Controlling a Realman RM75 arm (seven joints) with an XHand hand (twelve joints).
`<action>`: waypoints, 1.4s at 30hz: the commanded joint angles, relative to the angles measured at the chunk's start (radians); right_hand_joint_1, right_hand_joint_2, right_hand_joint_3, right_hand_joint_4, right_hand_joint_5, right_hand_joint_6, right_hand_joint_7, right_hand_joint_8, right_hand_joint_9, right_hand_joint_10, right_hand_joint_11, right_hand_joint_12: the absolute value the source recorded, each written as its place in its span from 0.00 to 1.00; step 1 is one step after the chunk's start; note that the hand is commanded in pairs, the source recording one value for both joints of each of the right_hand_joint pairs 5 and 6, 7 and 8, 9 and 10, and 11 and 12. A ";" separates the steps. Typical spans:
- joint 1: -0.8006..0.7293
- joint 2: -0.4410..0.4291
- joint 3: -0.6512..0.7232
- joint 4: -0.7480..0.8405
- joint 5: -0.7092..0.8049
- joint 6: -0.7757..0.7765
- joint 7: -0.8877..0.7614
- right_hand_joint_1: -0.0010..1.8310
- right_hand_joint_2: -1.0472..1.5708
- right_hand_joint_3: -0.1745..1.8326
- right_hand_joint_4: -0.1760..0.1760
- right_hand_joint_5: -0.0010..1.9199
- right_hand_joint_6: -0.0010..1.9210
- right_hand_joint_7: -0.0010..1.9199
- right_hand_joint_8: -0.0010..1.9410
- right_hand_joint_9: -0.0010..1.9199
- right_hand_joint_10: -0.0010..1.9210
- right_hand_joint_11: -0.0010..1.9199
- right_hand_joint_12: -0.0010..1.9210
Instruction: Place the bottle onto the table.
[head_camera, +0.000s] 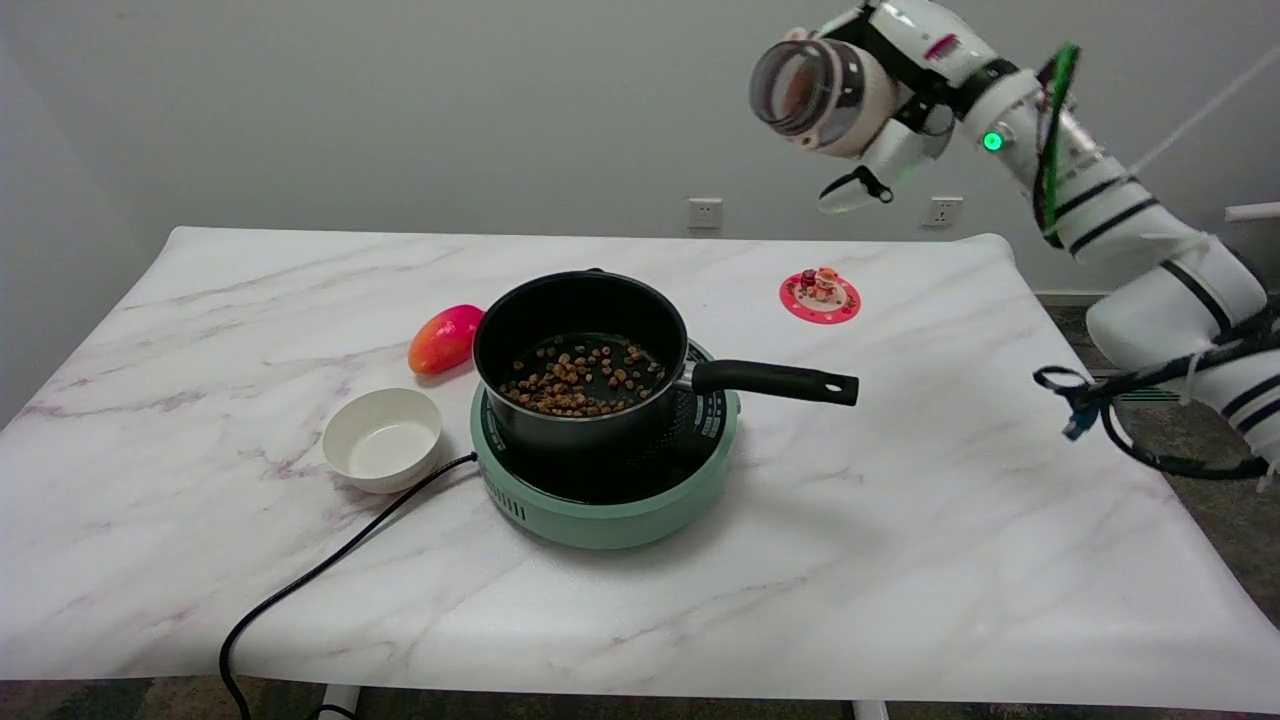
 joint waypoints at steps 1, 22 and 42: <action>-0.352 -0.105 0.231 -0.281 0.562 0.207 -0.037 0.83 0.78 0.37 0.50 0.99 0.99 0.99 0.98 0.66 0.66 0.64 0.64; -0.184 -0.199 -0.093 -0.591 0.955 0.313 0.130 0.82 0.81 0.33 0.50 1.00 1.00 1.00 0.99 0.67 0.67 0.65 0.65; 0.100 -0.347 -0.291 -1.006 0.875 0.416 0.398 0.82 0.73 0.40 0.50 0.96 0.96 0.97 0.96 0.64 0.64 0.62 0.61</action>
